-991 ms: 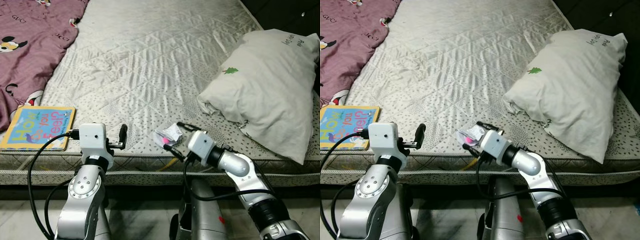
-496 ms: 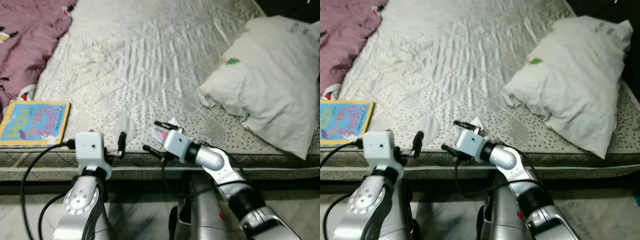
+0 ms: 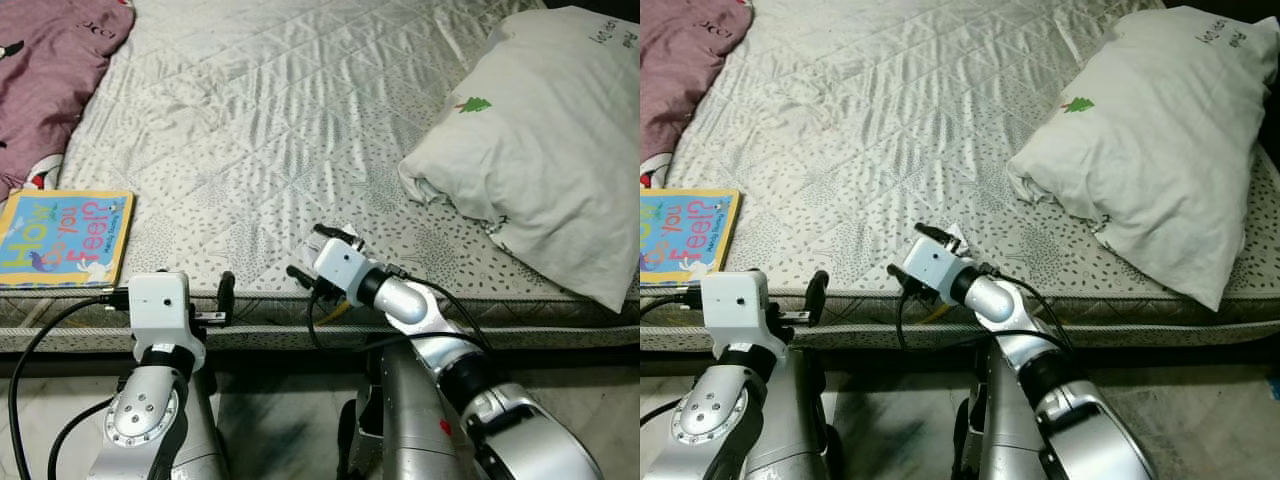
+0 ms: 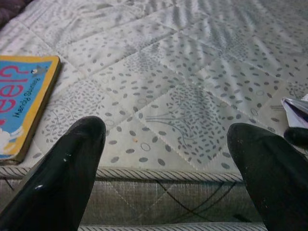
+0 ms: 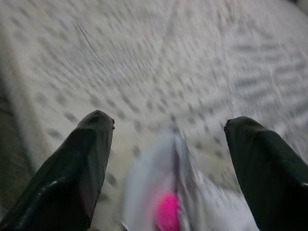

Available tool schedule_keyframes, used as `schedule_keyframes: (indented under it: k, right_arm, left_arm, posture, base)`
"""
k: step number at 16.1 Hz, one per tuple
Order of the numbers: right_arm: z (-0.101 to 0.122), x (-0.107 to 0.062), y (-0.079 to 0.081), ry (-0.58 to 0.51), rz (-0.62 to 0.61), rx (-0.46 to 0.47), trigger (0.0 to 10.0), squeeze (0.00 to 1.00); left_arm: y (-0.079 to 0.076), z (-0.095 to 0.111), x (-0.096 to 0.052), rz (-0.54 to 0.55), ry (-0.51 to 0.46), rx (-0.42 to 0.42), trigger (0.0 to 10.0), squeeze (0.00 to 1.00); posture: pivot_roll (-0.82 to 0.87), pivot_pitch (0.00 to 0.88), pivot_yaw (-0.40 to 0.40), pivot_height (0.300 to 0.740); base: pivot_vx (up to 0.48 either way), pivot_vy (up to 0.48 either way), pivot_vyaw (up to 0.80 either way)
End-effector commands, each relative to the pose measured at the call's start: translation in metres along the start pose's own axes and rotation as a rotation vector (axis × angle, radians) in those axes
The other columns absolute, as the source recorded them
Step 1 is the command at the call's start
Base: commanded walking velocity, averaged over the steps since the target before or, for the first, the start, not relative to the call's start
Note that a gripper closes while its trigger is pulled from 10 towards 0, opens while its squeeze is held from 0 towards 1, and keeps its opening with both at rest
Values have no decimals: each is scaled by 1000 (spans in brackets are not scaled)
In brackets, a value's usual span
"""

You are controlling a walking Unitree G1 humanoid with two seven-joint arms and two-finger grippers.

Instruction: Clean up the room

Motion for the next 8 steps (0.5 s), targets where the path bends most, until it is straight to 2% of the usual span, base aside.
schedule_keyframes:
  k: [1,2,5,6,7,8]
  right_arm:
    - [-13,-3,-6,61,-30,-3,10000,0]
    - [-14,-4,-7,67,-36,-4,10000,0]
    - [-42,-16,-18,187,-71,-70,10000,0]
    - [-46,-18,-18,205,-63,-96,6392,0]
    - [-51,-21,-17,220,-52,-117,0,0]
    - [-55,-23,-17,239,-49,-118,0,0]
  left_arm:
    - [1,2,-4,7,1,8,10000,0]
    - [1,2,-4,7,1,8,10000,0]
    - [1,2,-2,7,6,10,10000,0]
    - [1,2,-1,6,6,9,10000,0]
    - [1,3,0,4,5,9,10000,0]
    - [1,4,1,2,3,10,10000,0]
  posture:
    - [144,279,-67,516]
    - [144,279,-67,516]
    - [148,264,-67,516]
    - [150,258,-66,516]
    - [152,254,-66,516]
    - [153,249,-65,516]
  base:
    - [0,0,0]
    - [0,0,0]
    - [0,0,0]
    - [0,0,0]
    - [0,0,0]
    - [0,0,0]
Point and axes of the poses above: a point about 5 cm out from each wrist's last joint towards the gripper, its own x axis pointing out of the wrist towards the gripper, its own z axis along the axis of the wrist's last joint, y = z × x, the point moved 5 cm from there along x, pointing out of the wrist towards the gripper, and after that the axes turned 7 degrees about -x, right-handed, at the moved point
